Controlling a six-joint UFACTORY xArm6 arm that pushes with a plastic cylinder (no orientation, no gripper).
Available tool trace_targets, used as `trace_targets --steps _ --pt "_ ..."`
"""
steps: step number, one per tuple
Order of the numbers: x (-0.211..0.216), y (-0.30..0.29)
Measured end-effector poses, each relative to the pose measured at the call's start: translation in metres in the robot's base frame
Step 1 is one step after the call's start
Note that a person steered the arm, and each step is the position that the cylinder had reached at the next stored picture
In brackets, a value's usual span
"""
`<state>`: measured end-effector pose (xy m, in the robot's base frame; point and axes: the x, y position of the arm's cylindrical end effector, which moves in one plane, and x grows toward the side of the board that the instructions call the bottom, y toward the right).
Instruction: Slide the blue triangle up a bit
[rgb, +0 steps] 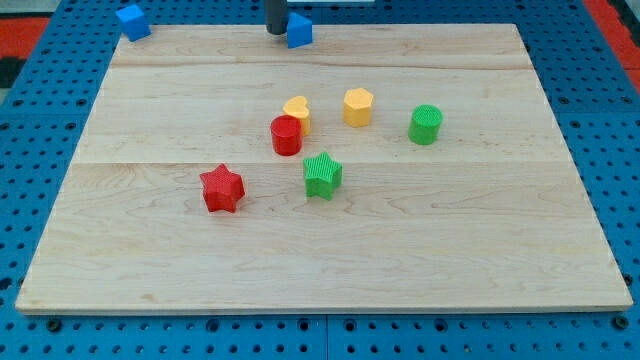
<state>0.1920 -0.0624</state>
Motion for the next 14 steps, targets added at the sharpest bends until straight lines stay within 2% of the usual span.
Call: trace_targets --steps 3,4,6,9,14 --pt "0.003 -0.056" --pt "0.015 -0.075" --pt "0.040 -0.046" --pt "0.041 0.013" --pt "0.016 -0.012"
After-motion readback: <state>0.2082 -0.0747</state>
